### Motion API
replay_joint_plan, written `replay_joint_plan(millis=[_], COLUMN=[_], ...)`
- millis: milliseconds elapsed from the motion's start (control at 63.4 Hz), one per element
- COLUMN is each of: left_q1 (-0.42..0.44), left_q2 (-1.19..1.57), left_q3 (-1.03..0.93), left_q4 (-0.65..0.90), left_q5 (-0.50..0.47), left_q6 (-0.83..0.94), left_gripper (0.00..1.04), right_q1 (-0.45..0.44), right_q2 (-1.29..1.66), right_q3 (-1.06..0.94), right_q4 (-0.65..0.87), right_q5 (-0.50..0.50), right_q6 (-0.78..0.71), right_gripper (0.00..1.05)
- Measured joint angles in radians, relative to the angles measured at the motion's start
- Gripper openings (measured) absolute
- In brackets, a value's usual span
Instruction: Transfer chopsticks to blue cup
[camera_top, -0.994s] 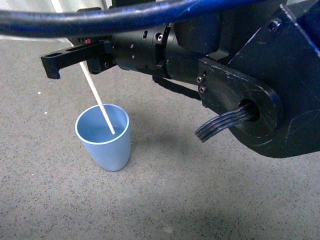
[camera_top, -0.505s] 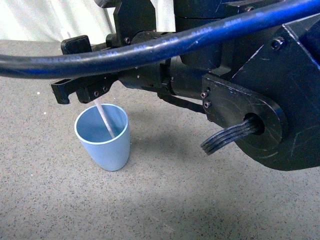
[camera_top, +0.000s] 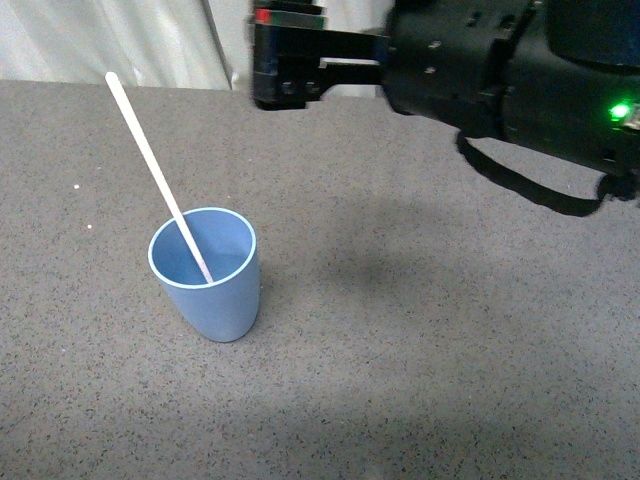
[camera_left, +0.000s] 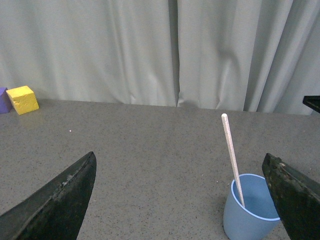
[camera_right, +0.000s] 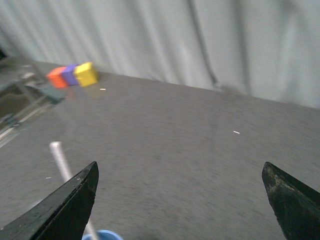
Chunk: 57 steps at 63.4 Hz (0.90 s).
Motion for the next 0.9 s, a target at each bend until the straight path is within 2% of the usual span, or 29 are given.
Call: replay_joint_plan(millis=[95,189,284,394,473,521,584,663,821,899], left_q1=[0.000,0.000,0.000,0.000,0.000,0.000,0.000,0.000,0.000,0.000], left_q2=[0.000,0.000,0.000,0.000,0.000,0.000,0.000,0.002,0.001,0.001], left_q3=[0.000,0.000,0.000,0.000,0.000,0.000,0.000,0.000,0.000,0.000], left_q4=[0.000,0.000,0.000,0.000,0.000,0.000,0.000,0.000,0.000,0.000], left_q5=[0.000,0.000,0.000,0.000,0.000,0.000,-0.001,-0.002,0.000,0.000], left_q6=[0.000,0.000,0.000,0.000,0.000,0.000,0.000,0.000,0.000,0.000], left_gripper=[0.98,0.98,0.98,0.98,0.98,0.98,0.98,0.98,0.98,0.98], right_q1=[-0.066,-0.170,-0.240,-0.293,-0.305,-0.333,-0.354,-0.367,-0.402,-0.412], right_q2=[-0.068,-0.158,-0.222,-0.322,-0.339,-0.301,-0.273,-0.311,-0.461,-0.545], right_q3=[-0.051,-0.121,-0.200,-0.296,-0.325,-0.384,-0.466,-0.535,-0.610,-0.631], right_q4=[-0.130,-0.302,-0.291,-0.299,-0.279,-0.061,0.180,0.352,0.328,0.234], right_q5=[0.195,0.471,0.621,0.689,0.675,0.509,0.341,0.250,0.233,0.217], right_q6=[0.029,0.043,0.013,-0.040,-0.061,-0.115,-0.174,-0.211,-0.230,-0.235], right_gripper=[0.95,0.95,0.95,0.95,0.94,0.86,0.76,0.61,0.35,0.20])
